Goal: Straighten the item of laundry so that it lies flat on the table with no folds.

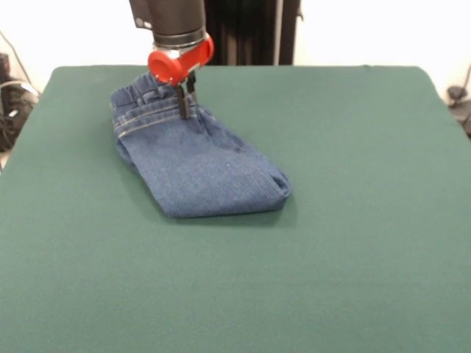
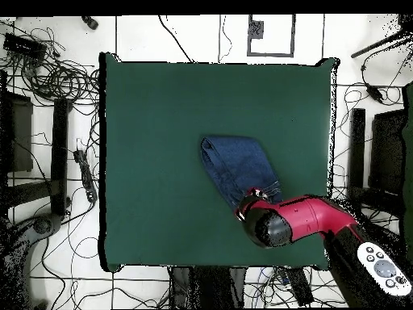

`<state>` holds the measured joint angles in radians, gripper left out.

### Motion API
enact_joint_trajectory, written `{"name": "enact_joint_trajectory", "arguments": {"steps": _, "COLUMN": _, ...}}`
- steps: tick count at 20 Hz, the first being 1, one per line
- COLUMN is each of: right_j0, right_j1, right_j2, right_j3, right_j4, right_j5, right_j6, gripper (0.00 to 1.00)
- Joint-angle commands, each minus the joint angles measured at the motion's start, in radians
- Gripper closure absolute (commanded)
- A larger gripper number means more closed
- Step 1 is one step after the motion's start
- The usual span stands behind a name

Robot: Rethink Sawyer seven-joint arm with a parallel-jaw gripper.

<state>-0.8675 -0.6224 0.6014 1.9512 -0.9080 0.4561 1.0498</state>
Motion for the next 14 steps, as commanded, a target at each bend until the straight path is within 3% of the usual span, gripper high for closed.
{"name": "enact_joint_trajectory", "arguments": {"steps": 1, "right_j0": 0.090, "right_j1": -0.039, "right_j2": 0.049, "right_j3": -0.027, "right_j4": -0.005, "right_j5": 0.077, "right_j6": -0.044, "gripper": 1.00}}
{"name": "enact_joint_trajectory", "arguments": {"steps": 14, "right_j0": 0.103, "right_j1": -0.068, "right_j2": 0.066, "right_j3": 0.005, "right_j4": 0.073, "right_j5": 0.060, "right_j6": 0.011, "gripper": 1.00}}
